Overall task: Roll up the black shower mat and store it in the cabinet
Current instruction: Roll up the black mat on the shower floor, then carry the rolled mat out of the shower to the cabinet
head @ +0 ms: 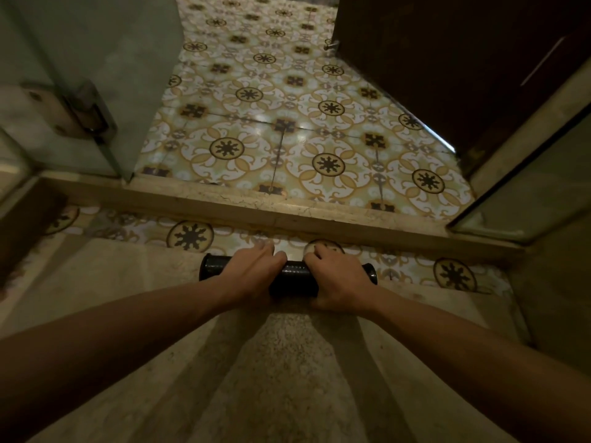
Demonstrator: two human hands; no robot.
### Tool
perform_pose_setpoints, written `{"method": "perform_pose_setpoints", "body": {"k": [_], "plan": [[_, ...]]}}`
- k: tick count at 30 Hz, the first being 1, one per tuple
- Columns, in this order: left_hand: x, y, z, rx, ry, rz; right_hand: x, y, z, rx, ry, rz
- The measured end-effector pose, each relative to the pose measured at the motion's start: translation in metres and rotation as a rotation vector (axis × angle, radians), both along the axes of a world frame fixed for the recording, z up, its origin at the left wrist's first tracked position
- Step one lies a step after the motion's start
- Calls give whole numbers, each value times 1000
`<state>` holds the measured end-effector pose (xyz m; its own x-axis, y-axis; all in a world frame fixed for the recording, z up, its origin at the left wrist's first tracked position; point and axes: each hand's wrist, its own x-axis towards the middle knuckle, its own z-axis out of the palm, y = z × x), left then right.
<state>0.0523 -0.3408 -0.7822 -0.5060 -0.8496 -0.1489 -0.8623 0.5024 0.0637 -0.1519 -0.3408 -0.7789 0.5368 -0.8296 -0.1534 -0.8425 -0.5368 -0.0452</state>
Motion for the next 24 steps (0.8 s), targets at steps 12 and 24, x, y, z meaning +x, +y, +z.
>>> {"method": "perform_pose_setpoints", "body": {"k": [12, 24], "plan": [[-7, 32, 40, 105, -59, 7, 1, 35, 30, 126, 53, -54], [31, 75, 294, 173, -85, -52, 39, 91, 286, 241, 27, -139]]}}
